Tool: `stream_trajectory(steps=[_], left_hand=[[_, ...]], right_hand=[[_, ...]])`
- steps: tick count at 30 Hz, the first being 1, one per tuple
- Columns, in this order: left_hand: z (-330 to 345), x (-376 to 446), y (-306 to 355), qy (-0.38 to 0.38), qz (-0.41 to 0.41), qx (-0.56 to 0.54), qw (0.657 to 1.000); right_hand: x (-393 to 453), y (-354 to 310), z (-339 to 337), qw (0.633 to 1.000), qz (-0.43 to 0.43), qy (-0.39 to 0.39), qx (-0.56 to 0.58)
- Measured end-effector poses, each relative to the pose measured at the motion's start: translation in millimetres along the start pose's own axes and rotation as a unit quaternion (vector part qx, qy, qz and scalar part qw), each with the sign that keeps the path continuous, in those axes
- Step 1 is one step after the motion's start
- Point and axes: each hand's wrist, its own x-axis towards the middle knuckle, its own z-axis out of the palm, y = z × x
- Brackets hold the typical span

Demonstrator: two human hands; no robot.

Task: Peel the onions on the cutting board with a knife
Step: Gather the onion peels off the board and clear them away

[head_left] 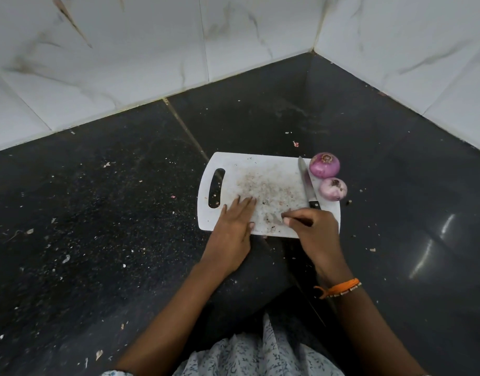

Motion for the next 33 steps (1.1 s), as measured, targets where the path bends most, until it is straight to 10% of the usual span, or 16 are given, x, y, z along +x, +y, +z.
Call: stream_trajectory(steps=[16, 21, 27, 33], left_hand=[[3.5, -1.0, 11.8, 0.094, 0.248, 0.147, 0.953], [-9.3, -12.2, 11.9, 0.154, 0.020, -0.116, 0.981], [-40.3, -69.3, -8.3, 0.235, -0.275, -0.479, 0.800], [-85.9, -187.6, -36.3, 0.390, -0.337, -0.482, 0.708]], right_hand=[[-14.6, -12.1, -5.2, 0.966, 0.125, -0.045, 0.221], [-18.4, -27.5, 13.4, 0.903, 0.198, -0.111, 0.364], [-43.3, -64.0, 70.8, 0.832, 0.228, -0.269, 0.428], [-118.4, -110.4, 146.9, 0.766, 0.253, -0.459, 0.371]])
